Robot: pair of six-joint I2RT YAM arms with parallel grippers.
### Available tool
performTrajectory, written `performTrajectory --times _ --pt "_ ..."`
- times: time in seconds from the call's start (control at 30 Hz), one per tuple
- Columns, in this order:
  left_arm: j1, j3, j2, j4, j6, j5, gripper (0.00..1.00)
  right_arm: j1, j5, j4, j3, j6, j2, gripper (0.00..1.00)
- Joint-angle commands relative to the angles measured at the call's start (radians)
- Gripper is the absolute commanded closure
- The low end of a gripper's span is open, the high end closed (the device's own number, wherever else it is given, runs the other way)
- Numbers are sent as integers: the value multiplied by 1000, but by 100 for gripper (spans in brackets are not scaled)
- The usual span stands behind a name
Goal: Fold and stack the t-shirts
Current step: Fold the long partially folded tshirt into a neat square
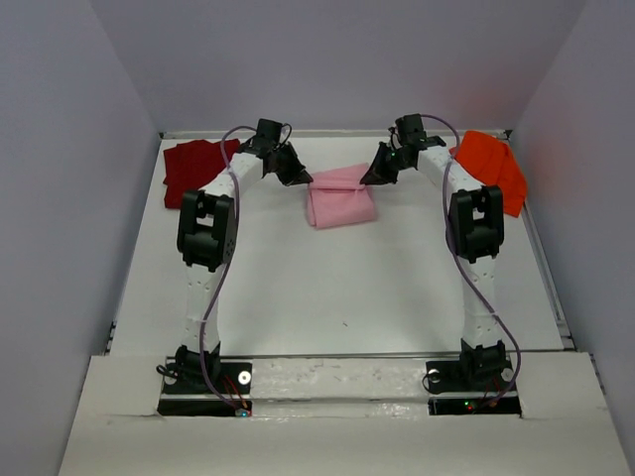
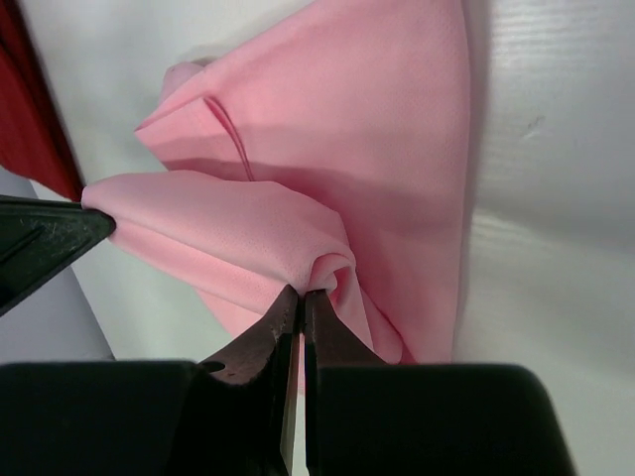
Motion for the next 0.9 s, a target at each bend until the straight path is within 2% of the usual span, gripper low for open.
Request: performTrajectory --times 0.0,0.03,0.1,0.17,0.2,0.23,0.3,0.33,0.37,0.43,0.47,0.5,0.7,0.87 --pt "31 82 38 63 3 46 93 -22 79 97 74 25 65 100" --pt "29 93 69 63 4 48 79 -22 81 97 88 39 88 99" --pt "27 106 92 65 9 45 46 -22 62 77 137 51 134 90" --pt "29 103 116 65 10 43 41 -31 56 66 159 64 184 88" --pt "29 93 122 74 12 43 34 -31 64 68 157 65 188 87" --pt "27 88 130 77 16 40 21 -31 80 80 145 64 190 84" --pt "29 87 139 73 22 21 1 -31 108 91 134 59 182 66" --pt "29 88 144 70 29 19 1 -31 116 100 125 50 175 57" --pt "29 91 149 65 38 14 1 -31 134 120 116 41 147 42" --pt "29 87 130 51 56 2 1 -31 137 148 82 16 109 30" --pt "29 79 120 53 59 -3 1 -31 150 163 76 9 71 28" --pt "29 65 107 56 61 -10 1 -31 157 165 65 5 53 17" --pt "27 31 11 60 61 20 1 -31 116 131 73 -36 -34 17" --pt "17 -36 -103 89 56 62 1 -31 74 123 -47 -44 -141 18"
